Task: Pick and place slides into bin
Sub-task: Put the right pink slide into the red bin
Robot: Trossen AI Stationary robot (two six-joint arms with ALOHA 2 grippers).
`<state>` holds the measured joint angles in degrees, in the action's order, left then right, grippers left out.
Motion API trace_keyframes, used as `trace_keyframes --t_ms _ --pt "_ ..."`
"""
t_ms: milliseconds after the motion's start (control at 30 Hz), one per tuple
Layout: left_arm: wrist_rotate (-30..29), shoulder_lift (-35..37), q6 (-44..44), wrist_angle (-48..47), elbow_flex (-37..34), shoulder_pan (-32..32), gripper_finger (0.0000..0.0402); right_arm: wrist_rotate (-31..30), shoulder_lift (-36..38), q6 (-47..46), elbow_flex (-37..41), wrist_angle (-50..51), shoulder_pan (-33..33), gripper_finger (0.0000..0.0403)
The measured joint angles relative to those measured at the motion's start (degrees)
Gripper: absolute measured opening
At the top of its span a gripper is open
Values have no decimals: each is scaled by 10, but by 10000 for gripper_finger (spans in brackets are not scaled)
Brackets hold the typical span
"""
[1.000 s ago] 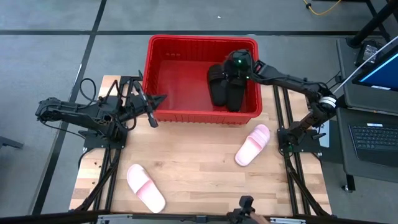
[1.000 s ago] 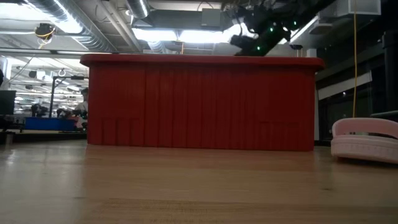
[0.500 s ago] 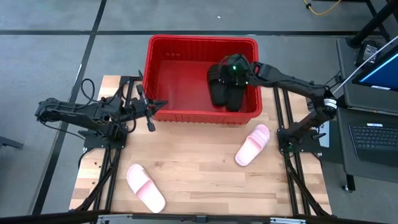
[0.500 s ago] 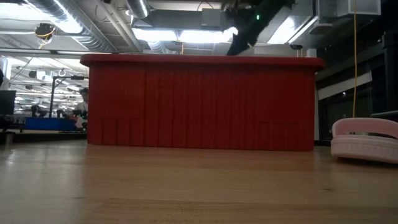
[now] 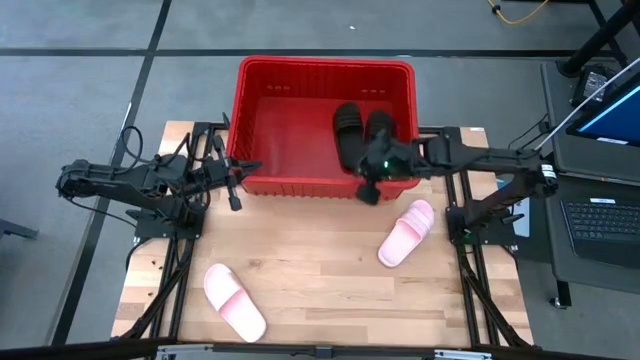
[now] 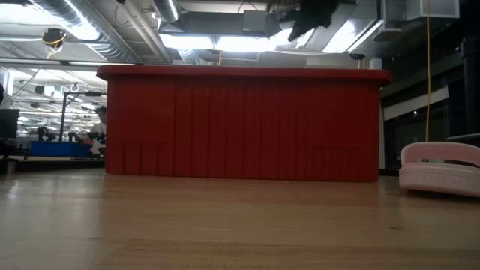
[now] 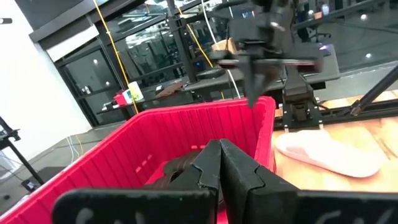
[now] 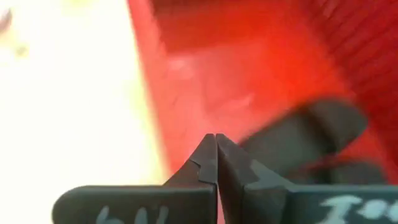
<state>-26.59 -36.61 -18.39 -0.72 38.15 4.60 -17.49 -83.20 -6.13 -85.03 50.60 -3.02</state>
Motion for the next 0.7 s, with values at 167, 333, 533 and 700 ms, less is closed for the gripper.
trace_keyframes --t_ms 167,333,533,700 --pt "0 0 -8 0 0 0 2 0 -3 -155 0 104 48 1" --pt "46 0 -21 0 0 0 2 -13 -3 -231 0 110 96 1" --pt "80 0 -12 2 0 -16 2 -14 -3 -320 0 186 144 0" --pt "140 -1 9 2 0 -42 2 -14 -3 -428 0 281 186 0"
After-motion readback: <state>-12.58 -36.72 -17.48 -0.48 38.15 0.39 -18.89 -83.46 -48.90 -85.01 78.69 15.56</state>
